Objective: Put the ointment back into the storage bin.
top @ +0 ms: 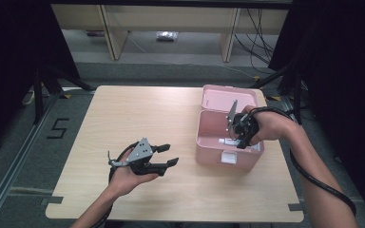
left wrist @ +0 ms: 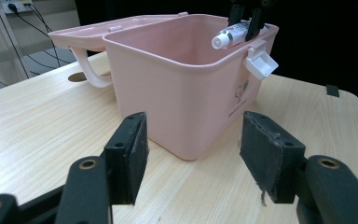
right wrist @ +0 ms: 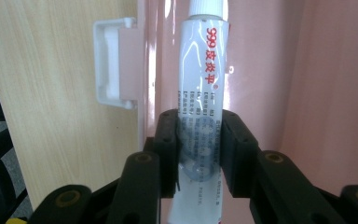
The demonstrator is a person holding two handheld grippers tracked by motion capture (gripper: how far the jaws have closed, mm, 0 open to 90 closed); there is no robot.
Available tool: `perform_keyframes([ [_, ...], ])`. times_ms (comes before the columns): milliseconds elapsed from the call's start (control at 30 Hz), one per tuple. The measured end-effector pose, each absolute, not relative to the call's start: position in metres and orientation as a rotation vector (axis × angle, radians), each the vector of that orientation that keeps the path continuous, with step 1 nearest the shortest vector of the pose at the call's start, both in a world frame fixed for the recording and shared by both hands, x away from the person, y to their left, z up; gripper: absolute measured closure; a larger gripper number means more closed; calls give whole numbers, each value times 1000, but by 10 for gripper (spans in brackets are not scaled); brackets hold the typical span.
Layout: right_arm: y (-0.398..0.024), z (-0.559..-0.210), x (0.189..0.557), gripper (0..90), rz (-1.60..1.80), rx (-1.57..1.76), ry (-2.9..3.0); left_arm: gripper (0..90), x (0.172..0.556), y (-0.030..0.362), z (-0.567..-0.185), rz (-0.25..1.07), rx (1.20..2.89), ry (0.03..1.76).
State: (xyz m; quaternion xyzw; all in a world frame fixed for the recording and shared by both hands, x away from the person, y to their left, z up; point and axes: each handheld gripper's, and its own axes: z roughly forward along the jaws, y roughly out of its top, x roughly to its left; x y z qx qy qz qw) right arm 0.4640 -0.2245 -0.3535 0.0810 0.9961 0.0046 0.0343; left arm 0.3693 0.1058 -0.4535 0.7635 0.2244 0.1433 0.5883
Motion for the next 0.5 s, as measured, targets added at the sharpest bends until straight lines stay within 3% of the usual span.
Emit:
perform_keyframes([
  [500,-224,-360,468,715,11,268,3077,410,369,106,-454,337,1785,525],
])
